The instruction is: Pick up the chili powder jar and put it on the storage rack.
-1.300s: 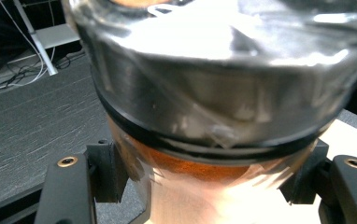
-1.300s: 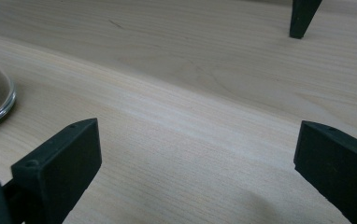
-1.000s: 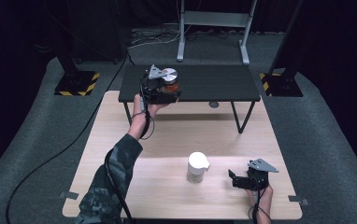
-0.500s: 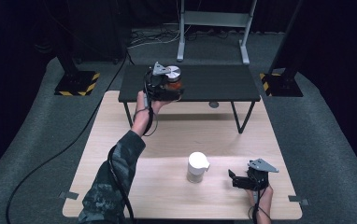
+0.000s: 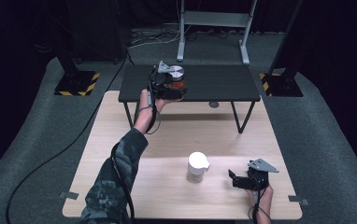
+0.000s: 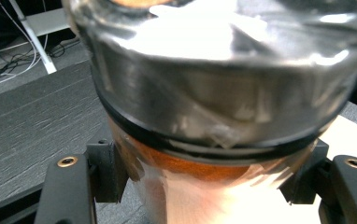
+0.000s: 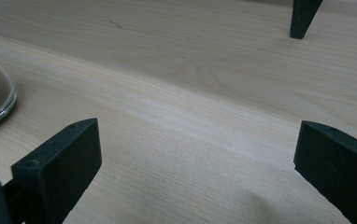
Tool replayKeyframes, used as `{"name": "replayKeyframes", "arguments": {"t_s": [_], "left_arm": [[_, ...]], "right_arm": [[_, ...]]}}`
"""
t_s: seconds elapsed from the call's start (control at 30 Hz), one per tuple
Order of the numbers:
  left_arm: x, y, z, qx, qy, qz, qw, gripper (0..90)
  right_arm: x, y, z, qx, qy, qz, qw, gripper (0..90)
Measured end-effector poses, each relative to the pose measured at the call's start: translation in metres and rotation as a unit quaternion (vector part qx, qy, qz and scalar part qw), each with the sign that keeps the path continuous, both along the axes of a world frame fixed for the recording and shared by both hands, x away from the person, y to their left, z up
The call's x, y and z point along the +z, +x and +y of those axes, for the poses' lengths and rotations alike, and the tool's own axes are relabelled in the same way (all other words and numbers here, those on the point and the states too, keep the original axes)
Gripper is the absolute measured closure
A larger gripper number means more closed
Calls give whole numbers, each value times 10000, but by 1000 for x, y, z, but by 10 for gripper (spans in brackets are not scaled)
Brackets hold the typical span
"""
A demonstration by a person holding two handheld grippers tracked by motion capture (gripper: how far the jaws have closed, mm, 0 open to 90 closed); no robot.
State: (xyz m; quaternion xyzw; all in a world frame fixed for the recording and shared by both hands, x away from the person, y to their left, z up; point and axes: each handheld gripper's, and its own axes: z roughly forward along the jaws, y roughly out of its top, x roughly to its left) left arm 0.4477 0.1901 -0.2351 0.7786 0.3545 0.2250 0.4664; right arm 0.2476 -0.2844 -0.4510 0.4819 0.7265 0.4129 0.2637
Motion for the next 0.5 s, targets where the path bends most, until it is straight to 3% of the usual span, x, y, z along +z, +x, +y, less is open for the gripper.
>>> {"name": "replayKeyframes", "arguments": {"t_s": [0.5], "left_arm": [[1, 14, -8, -6, 97, 193, 9998, 314]], "right_arm": [[0, 0, 0, 13, 5, -1, 10000, 0]]}}
